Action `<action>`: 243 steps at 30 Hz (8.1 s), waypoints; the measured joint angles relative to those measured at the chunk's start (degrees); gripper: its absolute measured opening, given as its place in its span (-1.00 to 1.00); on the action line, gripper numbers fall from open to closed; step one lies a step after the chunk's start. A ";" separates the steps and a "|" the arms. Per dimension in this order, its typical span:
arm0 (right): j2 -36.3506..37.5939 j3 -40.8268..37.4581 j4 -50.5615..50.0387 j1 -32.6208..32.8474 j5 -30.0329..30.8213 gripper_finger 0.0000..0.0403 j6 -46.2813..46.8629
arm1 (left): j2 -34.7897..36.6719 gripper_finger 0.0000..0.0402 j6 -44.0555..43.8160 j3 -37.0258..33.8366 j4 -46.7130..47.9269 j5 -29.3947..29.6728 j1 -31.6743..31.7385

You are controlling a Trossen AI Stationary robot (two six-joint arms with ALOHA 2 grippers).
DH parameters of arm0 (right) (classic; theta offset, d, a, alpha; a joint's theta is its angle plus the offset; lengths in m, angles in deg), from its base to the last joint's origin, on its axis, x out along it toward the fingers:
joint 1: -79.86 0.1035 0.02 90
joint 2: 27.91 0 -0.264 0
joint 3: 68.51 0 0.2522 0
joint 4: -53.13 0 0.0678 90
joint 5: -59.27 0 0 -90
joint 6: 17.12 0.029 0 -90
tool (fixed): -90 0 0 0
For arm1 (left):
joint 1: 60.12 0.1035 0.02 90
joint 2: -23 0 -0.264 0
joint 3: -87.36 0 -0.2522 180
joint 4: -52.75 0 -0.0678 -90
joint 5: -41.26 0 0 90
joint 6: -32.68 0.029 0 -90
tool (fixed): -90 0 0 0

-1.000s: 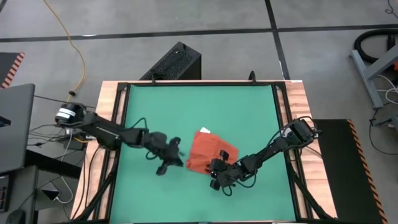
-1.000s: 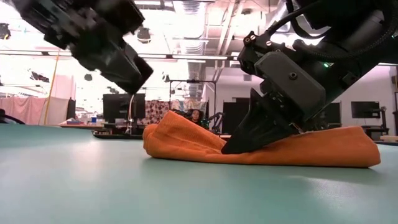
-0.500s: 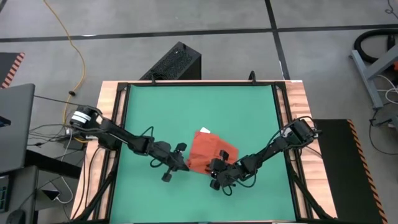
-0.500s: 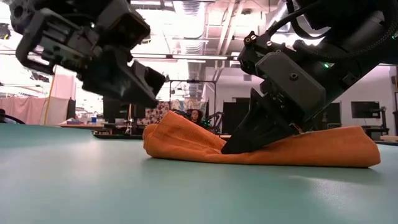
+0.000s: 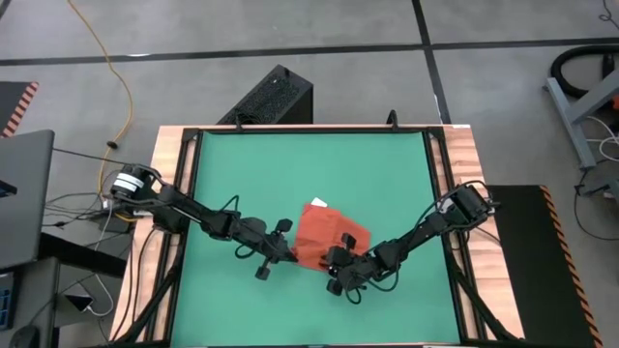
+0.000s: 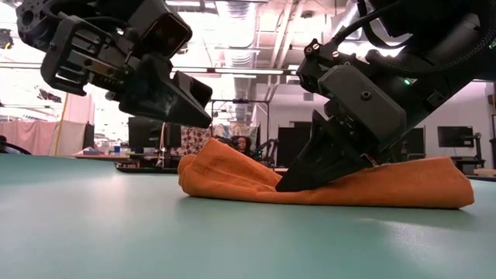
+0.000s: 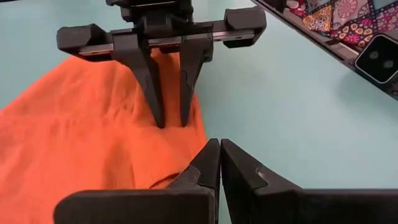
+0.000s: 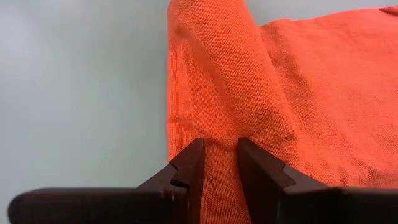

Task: Roll towel into tight, uniform cylinder
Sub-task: Roll the orange towel

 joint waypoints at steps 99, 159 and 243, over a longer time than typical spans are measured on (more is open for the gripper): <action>5.14 1.67 -28.86 13.74 25.32 -0.57 26.01 | -18.43 -1.00 -1.71 3.79 -6.48 9.00 3.56; 6.34 2.98 -8.94 18.34 19.17 0.42 -15.49 | -7.34 -1.00 -27.65 -6.47 1.80 1.82 -7.41; 13.97 6.12 -26.05 -0.37 -20.34 -0.89 32.21 | -9.57 -1.00 -24.03 -6.80 -5.79 7.32 -15.10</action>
